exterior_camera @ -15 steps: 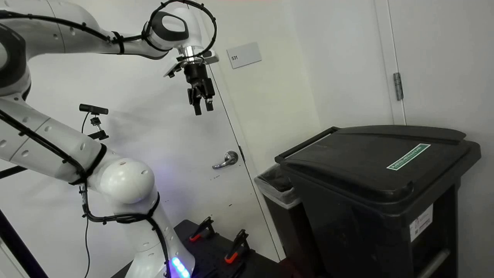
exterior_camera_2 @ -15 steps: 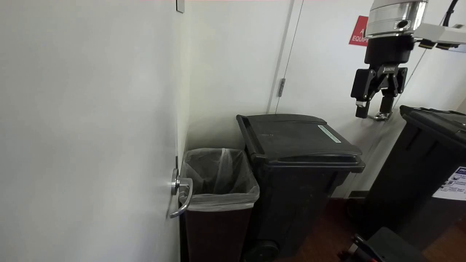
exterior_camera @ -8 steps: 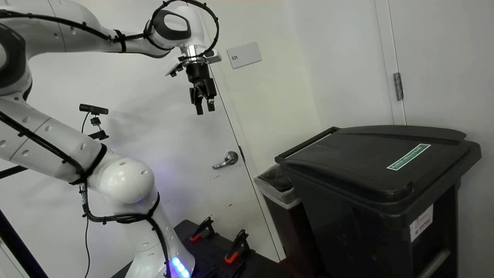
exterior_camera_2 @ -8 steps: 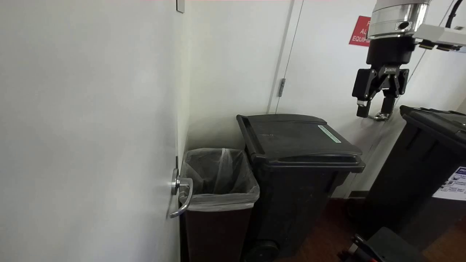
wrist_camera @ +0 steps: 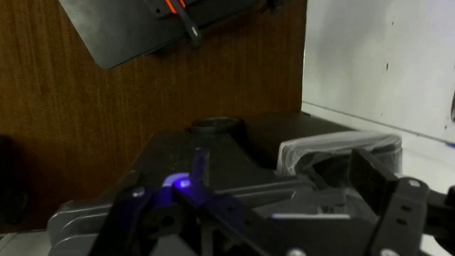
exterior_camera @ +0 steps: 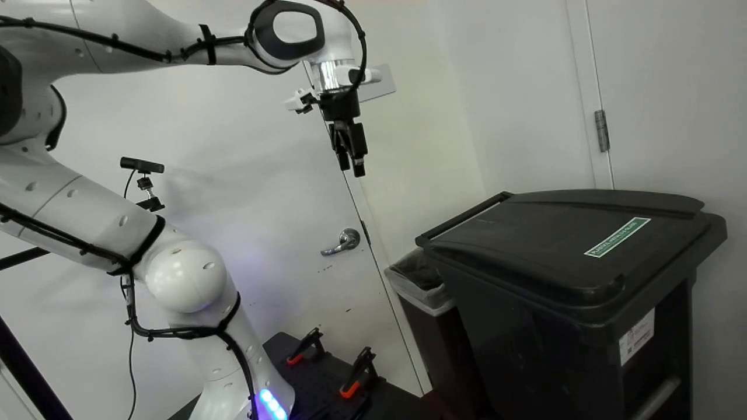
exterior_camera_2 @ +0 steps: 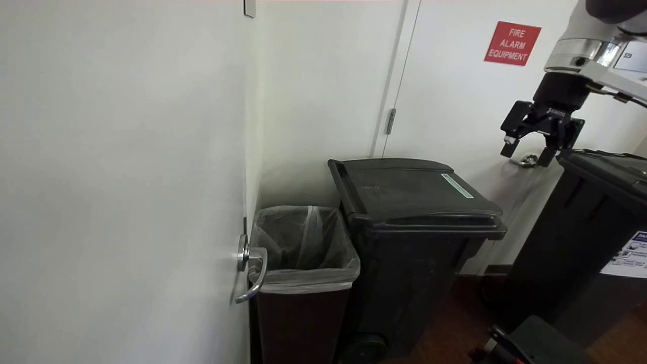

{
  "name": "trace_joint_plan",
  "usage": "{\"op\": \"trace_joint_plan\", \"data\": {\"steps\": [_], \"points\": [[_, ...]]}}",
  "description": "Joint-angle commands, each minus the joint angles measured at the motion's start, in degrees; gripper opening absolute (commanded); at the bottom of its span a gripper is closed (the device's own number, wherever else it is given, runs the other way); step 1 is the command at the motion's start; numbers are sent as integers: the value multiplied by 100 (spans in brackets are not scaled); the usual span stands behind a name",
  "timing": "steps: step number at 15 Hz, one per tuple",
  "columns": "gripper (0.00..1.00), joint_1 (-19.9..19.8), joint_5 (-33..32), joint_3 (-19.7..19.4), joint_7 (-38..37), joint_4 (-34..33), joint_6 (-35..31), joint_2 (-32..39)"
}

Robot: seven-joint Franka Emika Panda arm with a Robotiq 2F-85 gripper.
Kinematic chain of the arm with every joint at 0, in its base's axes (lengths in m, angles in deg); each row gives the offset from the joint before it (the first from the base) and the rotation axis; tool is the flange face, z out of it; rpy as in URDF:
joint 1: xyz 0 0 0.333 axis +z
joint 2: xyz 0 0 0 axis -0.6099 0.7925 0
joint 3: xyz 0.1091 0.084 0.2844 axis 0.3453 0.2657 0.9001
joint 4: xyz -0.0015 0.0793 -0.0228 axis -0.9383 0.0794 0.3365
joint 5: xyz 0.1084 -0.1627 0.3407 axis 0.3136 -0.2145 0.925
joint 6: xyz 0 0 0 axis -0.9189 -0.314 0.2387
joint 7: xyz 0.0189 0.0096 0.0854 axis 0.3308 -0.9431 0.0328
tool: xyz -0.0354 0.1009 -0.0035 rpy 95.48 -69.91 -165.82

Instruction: Open the bin

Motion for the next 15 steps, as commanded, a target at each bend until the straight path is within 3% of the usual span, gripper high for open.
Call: {"op": "trace_joint_plan", "data": {"steps": [1,7,13,15], "points": [[100,-504,191,-225,-73,500,-1276,62],[100,-1272,137,-521,-371,1178,-3422,413],[100,-1334,137,-548,-131,1158,-3300,431],[100,-1351,282,-556,-317,1210,-3674,421]]}}
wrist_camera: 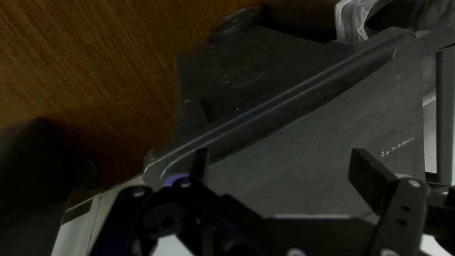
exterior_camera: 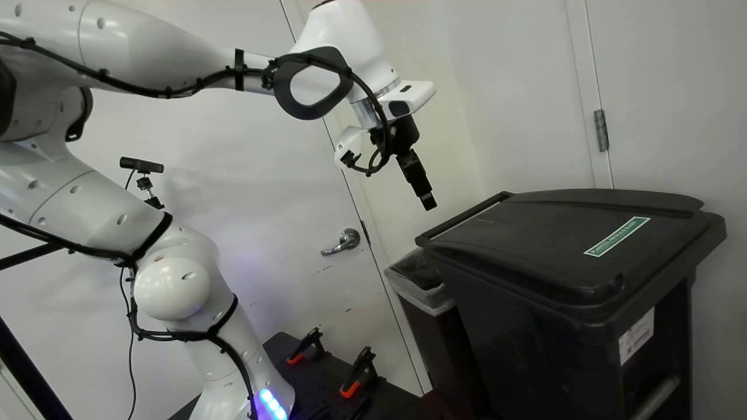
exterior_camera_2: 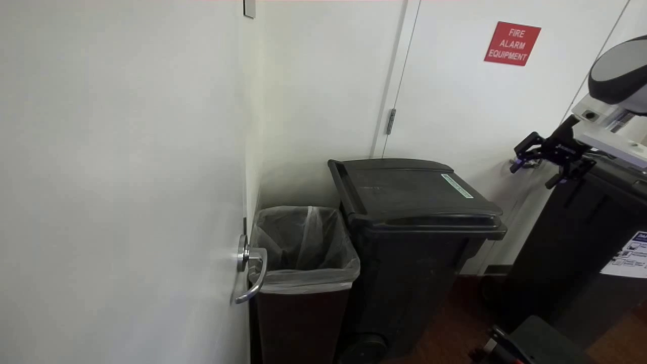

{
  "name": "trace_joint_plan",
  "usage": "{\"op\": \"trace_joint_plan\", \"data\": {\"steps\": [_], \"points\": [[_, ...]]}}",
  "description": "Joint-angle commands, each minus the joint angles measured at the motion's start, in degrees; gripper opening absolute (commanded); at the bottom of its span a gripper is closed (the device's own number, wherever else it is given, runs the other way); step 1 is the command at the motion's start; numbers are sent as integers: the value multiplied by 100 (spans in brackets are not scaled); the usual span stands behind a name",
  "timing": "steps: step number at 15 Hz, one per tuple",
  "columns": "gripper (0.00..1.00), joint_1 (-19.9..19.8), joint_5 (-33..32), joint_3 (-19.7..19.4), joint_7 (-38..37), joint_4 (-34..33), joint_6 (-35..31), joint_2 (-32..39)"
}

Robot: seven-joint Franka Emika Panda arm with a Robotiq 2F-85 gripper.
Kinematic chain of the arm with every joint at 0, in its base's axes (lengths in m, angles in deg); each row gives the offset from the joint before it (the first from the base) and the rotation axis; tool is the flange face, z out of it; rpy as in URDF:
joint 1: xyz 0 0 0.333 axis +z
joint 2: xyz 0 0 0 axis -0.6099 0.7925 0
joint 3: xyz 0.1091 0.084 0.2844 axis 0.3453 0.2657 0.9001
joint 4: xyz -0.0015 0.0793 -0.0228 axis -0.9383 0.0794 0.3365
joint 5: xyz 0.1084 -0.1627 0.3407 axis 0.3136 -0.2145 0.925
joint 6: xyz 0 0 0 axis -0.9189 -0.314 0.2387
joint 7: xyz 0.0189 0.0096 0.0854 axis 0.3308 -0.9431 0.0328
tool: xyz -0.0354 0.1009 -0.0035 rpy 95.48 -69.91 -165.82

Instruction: Open the bin

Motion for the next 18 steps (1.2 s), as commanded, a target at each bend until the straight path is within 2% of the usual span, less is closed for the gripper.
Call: {"op": "trace_joint_plan", "data": {"steps": [1,6,11,14,18], "points": [[100,-96,324,12,-216,79,-620,22],[100,30,1549,-578,-135,63,-1828,603],[100,383,3393,-1276,131,-3,-2628,1223],[100,705,4413,-1656,463,-61,-3004,1574],[100,1095,5625,-1892,1187,-47,-3442,2068]]}}
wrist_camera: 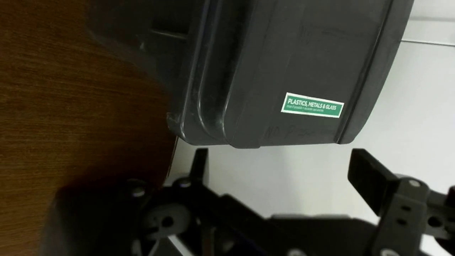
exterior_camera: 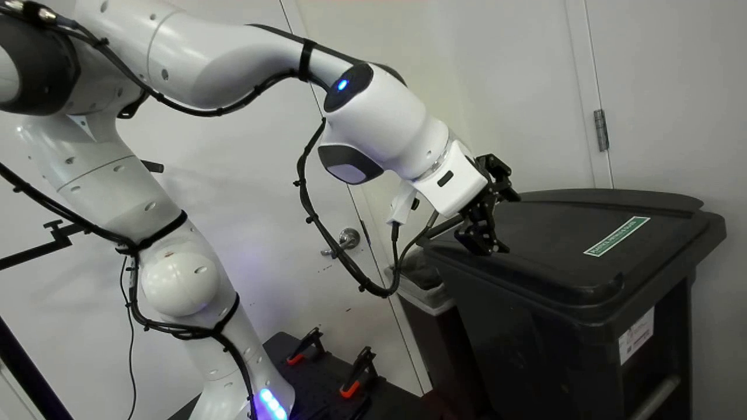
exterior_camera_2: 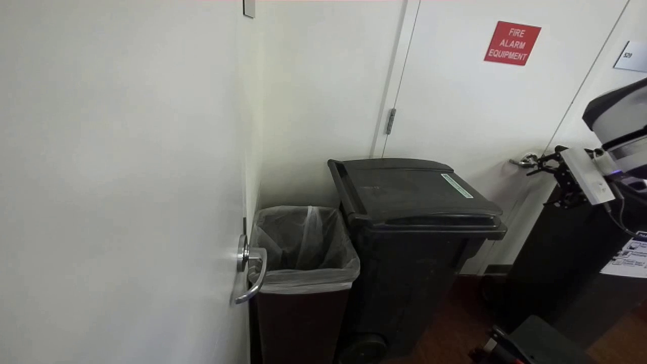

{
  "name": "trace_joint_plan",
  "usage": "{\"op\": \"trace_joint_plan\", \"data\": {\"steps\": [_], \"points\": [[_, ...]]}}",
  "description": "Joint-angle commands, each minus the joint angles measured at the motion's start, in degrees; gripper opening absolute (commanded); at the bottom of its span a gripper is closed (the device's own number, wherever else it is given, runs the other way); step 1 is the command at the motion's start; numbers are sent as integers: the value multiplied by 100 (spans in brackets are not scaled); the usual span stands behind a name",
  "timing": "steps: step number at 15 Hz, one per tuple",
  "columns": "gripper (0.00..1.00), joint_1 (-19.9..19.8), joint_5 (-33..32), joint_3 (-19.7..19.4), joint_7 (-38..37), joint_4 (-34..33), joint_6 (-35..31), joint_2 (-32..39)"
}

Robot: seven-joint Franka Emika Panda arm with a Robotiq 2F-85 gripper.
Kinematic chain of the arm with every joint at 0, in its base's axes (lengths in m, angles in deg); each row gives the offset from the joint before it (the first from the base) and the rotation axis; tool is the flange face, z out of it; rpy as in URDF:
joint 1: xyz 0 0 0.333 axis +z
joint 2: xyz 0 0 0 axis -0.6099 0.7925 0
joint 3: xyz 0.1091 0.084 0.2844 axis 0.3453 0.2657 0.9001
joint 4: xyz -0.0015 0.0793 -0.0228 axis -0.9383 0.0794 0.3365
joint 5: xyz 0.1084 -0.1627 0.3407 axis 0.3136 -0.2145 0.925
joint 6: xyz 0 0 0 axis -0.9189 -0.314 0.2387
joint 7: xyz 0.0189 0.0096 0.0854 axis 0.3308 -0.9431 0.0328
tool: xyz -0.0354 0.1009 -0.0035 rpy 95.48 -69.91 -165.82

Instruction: Open the bin

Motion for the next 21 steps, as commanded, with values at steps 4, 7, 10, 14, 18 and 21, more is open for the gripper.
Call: {"op": "trace_joint_plan", "data": {"steps": [4,7,10,14,18,21], "points": [[100,427,1683,-276,1393,-155,-18,972],[100,349,1444,-172,1131,-5,-180,783],[100,348,1443,-172,1131,-9,-181,762],[100,402,2497,-277,2265,-206,57,684],[100,234,4103,-574,3846,-609,1077,1298],[100,-285,4782,-429,4559,-774,2140,2091]]}}
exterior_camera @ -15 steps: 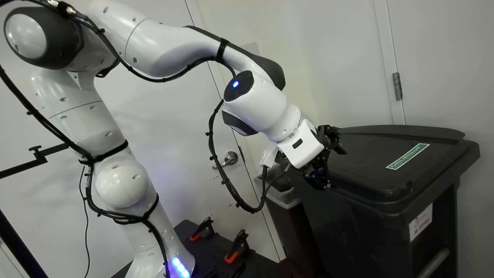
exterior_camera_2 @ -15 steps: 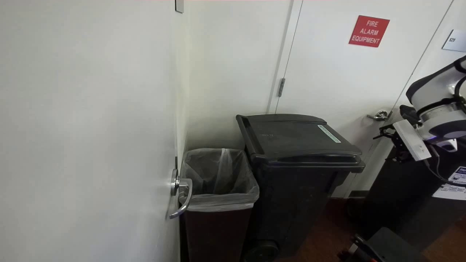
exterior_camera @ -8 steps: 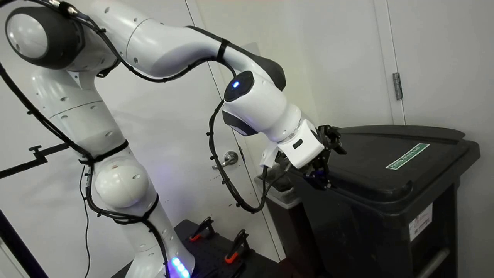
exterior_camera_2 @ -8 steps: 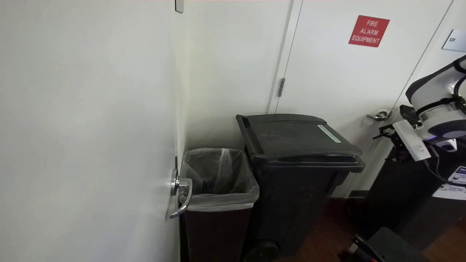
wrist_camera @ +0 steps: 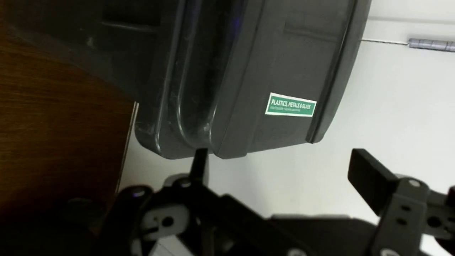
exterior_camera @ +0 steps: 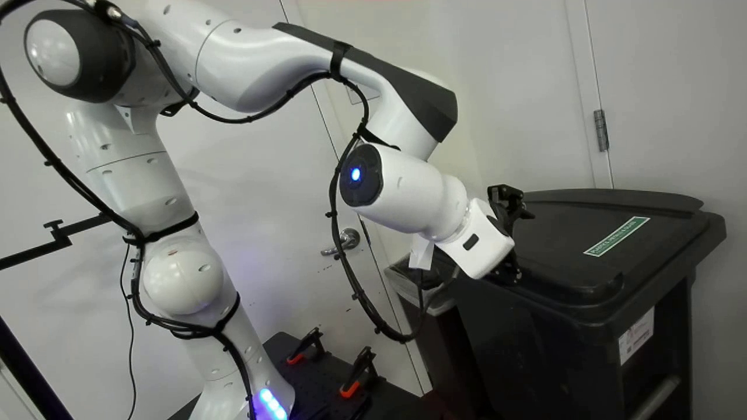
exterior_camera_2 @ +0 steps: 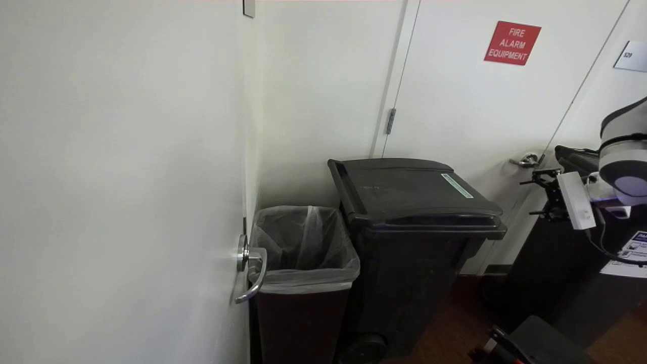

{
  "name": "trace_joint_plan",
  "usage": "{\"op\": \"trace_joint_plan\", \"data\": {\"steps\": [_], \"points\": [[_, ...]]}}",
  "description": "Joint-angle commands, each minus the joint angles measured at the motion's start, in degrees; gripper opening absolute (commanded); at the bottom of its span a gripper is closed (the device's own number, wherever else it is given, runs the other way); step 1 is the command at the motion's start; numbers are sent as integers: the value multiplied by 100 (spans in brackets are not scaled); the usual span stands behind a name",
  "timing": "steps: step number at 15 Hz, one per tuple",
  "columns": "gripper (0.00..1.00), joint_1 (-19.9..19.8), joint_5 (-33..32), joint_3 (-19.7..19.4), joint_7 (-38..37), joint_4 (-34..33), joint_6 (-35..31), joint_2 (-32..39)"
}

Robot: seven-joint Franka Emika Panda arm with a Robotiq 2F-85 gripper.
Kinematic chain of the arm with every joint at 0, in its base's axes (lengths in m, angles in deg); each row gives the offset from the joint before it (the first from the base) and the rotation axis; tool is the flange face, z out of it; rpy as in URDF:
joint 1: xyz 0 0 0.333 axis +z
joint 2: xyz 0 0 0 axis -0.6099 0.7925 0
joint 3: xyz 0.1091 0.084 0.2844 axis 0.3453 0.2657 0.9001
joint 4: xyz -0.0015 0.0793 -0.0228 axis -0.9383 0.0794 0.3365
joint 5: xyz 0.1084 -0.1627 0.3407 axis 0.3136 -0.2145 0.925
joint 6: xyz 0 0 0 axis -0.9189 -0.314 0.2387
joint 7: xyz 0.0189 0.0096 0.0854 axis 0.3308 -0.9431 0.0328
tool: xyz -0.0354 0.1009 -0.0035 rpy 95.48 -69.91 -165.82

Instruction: Open the bin

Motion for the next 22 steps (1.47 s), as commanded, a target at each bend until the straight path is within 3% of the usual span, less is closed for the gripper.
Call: {"op": "trace_joint_plan", "data": {"steps": [1,4,6,7,10,22], "points": [[100,-612,727,250,682,-365,1139,1132],[100,-981,1231,536,1067,-570,1612,1867],[100,-1013,1555,676,1201,-674,1285,2046],[100,-1026,1265,638,1092,-435,1338,1751],[100,-1043,1397,713,1118,-621,1332,2072],[100,-1047,2619,1181,1712,-638,1776,2088]]}}
